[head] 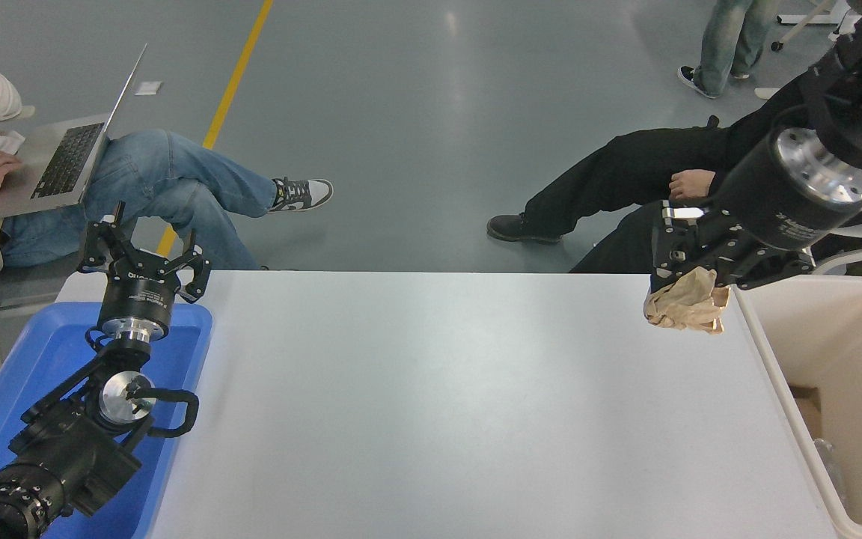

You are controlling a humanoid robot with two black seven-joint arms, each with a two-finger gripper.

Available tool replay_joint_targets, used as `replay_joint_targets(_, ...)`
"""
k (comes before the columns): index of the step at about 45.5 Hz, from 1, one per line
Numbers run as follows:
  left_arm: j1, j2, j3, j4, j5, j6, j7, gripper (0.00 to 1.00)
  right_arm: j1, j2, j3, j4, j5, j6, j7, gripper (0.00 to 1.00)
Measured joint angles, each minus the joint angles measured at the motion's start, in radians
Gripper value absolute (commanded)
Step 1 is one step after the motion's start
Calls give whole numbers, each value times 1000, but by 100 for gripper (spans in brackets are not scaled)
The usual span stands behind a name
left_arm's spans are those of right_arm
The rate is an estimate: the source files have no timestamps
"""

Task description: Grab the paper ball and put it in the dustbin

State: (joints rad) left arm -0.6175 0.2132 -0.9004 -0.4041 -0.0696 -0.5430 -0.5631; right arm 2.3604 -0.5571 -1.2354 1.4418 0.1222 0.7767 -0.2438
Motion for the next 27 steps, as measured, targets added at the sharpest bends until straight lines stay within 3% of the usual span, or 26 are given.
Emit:
replay_joint_targets(14,0,0,0,0,-1,0,0,99,-227,-164,-70,-206,-86,-189,3,0)
replay_joint_targets(27,0,0,0,0,-1,0,0,99,-692,-208,136,-525,-117,-307,4,0)
